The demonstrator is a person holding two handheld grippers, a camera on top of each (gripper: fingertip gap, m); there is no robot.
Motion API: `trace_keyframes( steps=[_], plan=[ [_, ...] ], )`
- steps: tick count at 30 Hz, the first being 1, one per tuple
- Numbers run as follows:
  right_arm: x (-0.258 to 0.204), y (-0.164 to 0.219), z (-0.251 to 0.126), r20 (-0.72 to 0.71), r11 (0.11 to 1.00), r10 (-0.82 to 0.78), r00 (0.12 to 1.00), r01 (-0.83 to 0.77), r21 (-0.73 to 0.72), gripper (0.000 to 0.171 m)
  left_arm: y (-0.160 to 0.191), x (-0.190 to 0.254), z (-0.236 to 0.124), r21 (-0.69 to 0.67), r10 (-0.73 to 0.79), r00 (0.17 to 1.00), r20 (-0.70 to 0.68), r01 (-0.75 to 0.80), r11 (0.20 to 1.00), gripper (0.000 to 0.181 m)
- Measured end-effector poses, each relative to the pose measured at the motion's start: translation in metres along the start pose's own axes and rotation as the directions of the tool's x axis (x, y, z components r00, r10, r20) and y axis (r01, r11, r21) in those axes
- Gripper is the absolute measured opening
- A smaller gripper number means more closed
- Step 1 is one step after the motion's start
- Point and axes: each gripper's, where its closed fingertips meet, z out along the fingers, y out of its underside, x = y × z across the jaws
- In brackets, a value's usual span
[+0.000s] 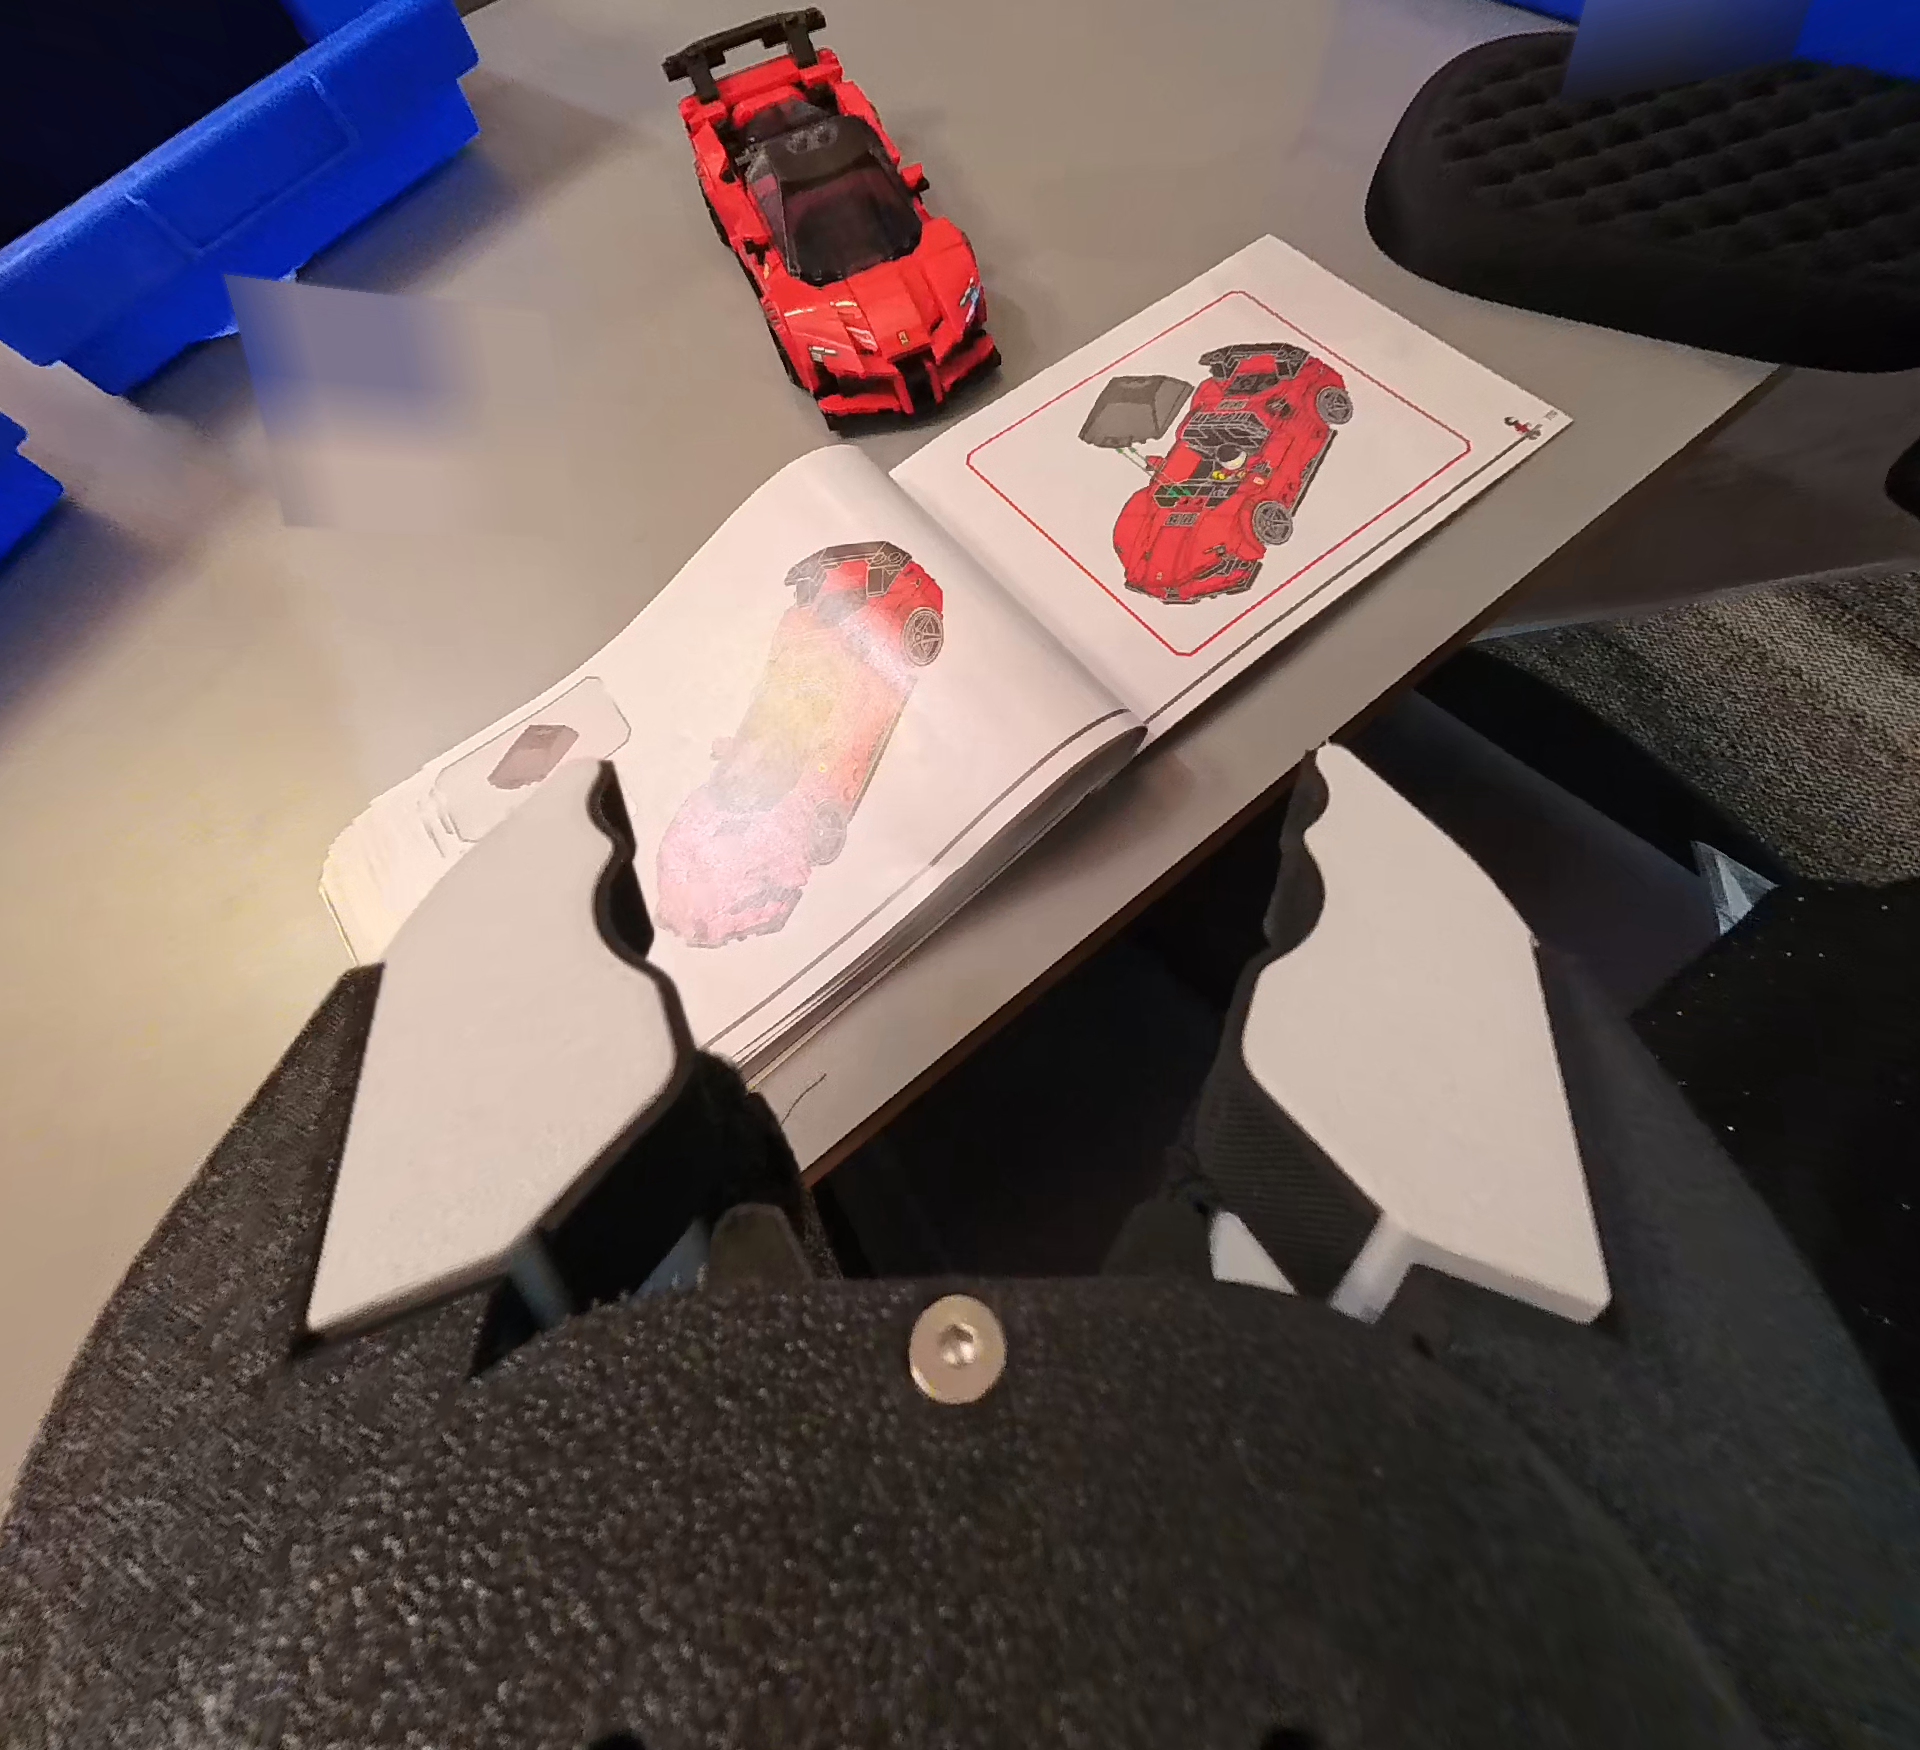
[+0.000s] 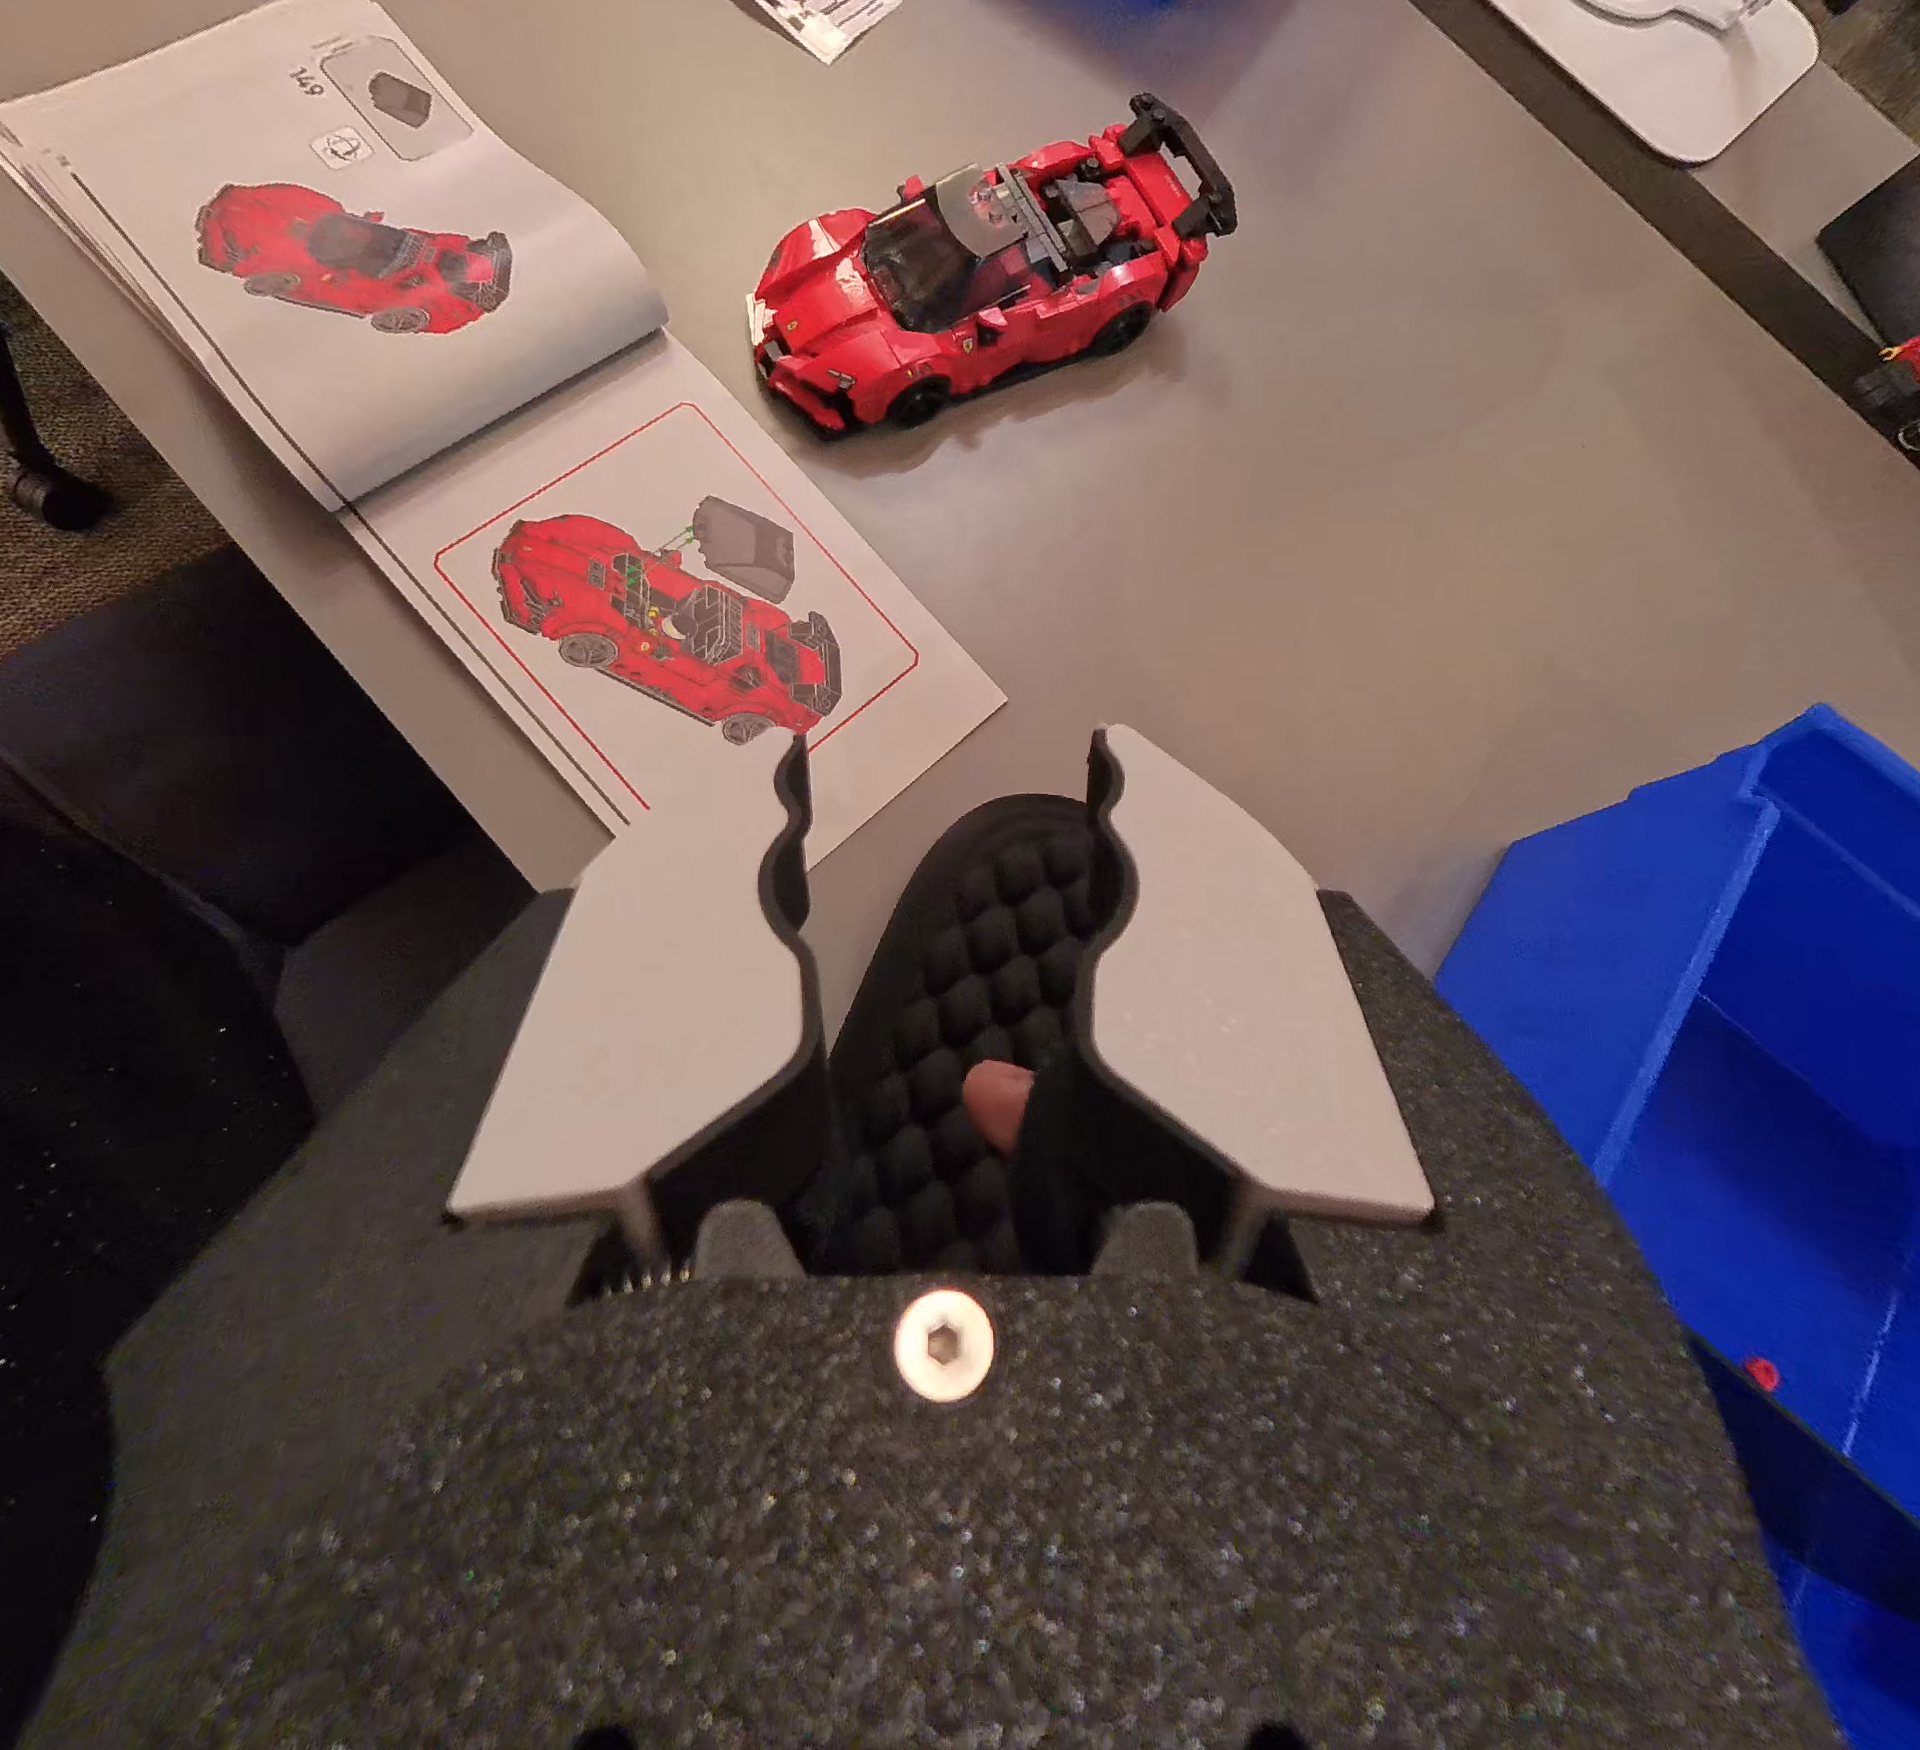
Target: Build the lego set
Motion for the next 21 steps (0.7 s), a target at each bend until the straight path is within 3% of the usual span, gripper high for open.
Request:
trace_keyframes(
  steps=[15, 18, 21],
  plan=[
    [-0.007, 0.000, 0.001, 0.036, 1.000, -0.017, 0.999, 0.017, -0.002, 0.051, -0.003, 0.006, 0.002, -0.004, 0.033, 0.999, -0.030, -0.033, 0.999, 0.106],
    [-0.016, -0.004, 0.005, 0.092, 0.999, -0.037, 0.995, 0.034, 0.035, 0.053, -0.020, 0.009, 0.003, 0.033, 0.044, 0.995, -0.089, -0.041, 0.999, 0.102],
    [-0.022, -0.007, 0.014, 0.151, 0.997, -0.031, 0.988, 0.020, 0.069, 0.054, -0.041, 0.010, 0.004, 0.090, 0.081, 0.986, -0.146, -0.069, 0.994, 0.085]
  ],
)
